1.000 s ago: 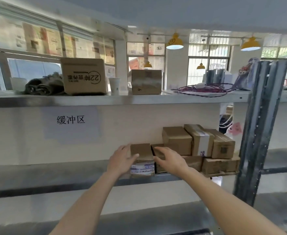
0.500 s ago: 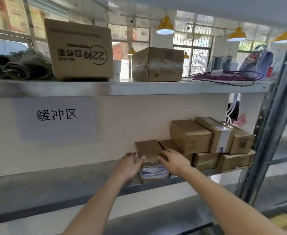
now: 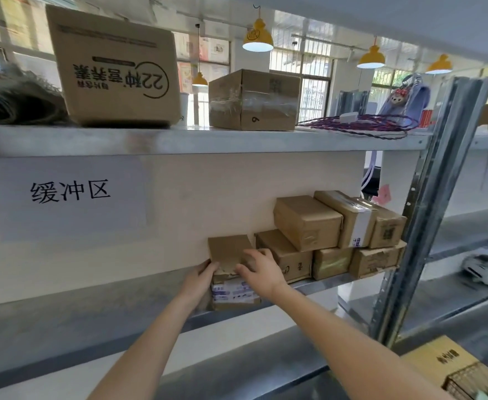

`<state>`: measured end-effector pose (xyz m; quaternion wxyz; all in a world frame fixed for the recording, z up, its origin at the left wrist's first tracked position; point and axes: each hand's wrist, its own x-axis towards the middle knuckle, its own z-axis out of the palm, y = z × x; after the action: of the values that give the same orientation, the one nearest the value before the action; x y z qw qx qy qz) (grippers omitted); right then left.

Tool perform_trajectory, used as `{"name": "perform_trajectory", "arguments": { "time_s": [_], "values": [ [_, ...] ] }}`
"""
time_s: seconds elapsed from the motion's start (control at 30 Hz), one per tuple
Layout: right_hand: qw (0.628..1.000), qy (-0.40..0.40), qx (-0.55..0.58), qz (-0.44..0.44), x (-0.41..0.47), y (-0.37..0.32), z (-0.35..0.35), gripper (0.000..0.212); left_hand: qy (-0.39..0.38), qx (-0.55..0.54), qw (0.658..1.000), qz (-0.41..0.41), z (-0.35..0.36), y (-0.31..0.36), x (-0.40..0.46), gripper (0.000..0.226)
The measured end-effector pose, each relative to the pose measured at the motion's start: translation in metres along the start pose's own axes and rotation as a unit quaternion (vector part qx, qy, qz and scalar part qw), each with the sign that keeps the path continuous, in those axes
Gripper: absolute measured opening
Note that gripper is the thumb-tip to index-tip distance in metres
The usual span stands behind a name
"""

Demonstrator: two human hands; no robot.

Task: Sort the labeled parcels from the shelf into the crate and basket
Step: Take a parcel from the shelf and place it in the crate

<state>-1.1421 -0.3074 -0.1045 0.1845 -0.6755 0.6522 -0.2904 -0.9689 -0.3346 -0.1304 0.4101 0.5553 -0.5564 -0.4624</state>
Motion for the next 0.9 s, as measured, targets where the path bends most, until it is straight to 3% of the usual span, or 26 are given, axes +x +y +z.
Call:
{"name": "perform_trajectory", "arguments": {
  "time_s": [0.17, 0.47, 0.63, 0.7, 0.73, 0.8, 0.83, 0.9],
  "values": [
    [0.999, 0.021, 0.038, -0.006, -0.016, -0.011, 0.004, 0.054, -0.005, -0.061, 0.998, 0.029, -0.012, -0.003, -0.013, 0.060],
    [0.993, 0.059, 0.093, -0.034, -0.067, -0.023, -0.038, 0.055, 0.021, -0.135, 0.985, 0.104, -0.005, 0.037, -0.063, 0.061],
    [0.987, 0.073, 0.139, -0.044, -0.106, -0.030, -0.079, 0.055, 0.003, -0.093, 0.981, 0.173, 0.011, 0.069, -0.109, 0.111],
    [0.983, 0.077, 0.162, -0.038, -0.123, -0.035, -0.093, 0.065, -0.007, -0.114, 0.980, 0.166, 0.018, 0.086, -0.130, 0.126],
    [0.982, 0.074, 0.172, -0.037, -0.131, -0.037, -0.099, 0.076, -0.008, -0.133, 0.977, 0.166, 0.022, 0.093, -0.140, 0.121],
    [0.974, 0.051, 0.217, -0.031, -0.150, -0.040, -0.113, 0.096, -0.013, -0.159, 0.971, 0.178, 0.033, 0.104, -0.160, 0.092],
    [0.969, 0.034, 0.243, -0.031, -0.162, -0.040, -0.120, 0.098, -0.023, -0.165, 0.969, 0.183, 0.040, 0.106, -0.171, 0.081],
    [0.960, 0.011, 0.276, -0.032, -0.188, -0.039, -0.132, 0.077, -0.062, -0.214, 0.961, 0.166, 0.053, 0.110, -0.195, 0.062]
  ]
}}
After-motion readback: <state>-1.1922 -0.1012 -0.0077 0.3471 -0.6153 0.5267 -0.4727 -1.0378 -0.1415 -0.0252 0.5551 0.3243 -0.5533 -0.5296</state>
